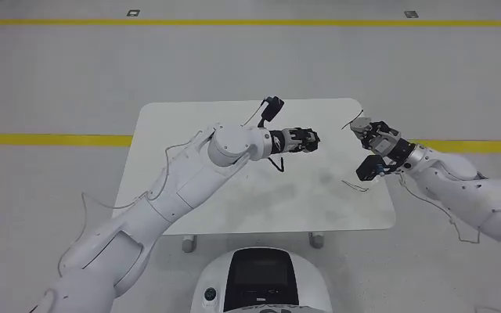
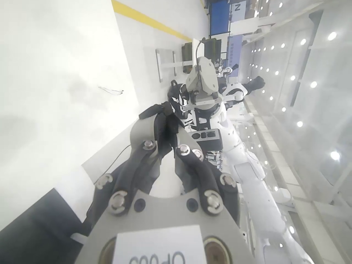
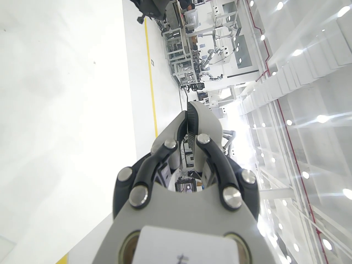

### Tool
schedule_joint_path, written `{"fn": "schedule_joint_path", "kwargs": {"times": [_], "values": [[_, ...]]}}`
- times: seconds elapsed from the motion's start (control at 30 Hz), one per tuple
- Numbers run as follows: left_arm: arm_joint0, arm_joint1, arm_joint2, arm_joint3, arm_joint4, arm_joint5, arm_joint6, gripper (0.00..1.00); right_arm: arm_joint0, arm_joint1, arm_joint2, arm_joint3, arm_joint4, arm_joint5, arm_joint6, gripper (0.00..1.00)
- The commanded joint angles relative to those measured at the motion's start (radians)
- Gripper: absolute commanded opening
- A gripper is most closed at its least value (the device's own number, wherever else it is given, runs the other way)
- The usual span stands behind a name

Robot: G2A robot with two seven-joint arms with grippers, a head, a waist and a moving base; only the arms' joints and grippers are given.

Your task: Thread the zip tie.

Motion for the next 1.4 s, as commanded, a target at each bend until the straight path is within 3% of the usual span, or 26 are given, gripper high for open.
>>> {"fn": "schedule_joint_path", "kwargs": {"times": [0.0,0.13,0.3,0.37,0.83,1.0,1.2,1.37], "values": [[0.000,0.000,0.000,0.000,0.000,0.000,0.000,0.00,0.000,0.000,0.000,0.000,0.000,0.000,0.000,0.00],[0.008,-0.001,0.003,-0.012,0.006,0.002,0.012,0.00,-0.002,-0.001,0.003,-0.001,0.000,0.000,0.007,0.00],[-0.022,-0.015,0.018,-0.023,0.008,0.062,0.017,0.00,0.008,-0.005,0.000,0.002,0.000,0.000,0.015,0.00],[-0.032,-0.022,0.024,-0.020,0.003,0.068,0.020,0.00,0.011,-0.005,0.000,0.004,0.000,0.000,0.017,0.00],[-0.141,-0.079,0.092,0.066,-0.048,0.068,0.038,0.00,0.009,-0.014,0.000,0.020,0.000,0.000,0.001,0.00],[-0.179,-0.105,0.127,0.120,-0.067,0.068,0.053,0.00,0.006,-0.016,0.000,0.026,0.000,0.000,0.001,0.00],[-0.208,-0.129,0.156,0.178,-0.102,0.068,0.066,0.00,0.008,-0.017,0.000,0.031,0.000,0.000,-0.002,0.00],[-0.224,-0.140,0.166,0.200,-0.121,0.068,0.069,0.00,0.008,-0.019,0.000,0.034,0.000,0.000,-0.007,0.00]]}}
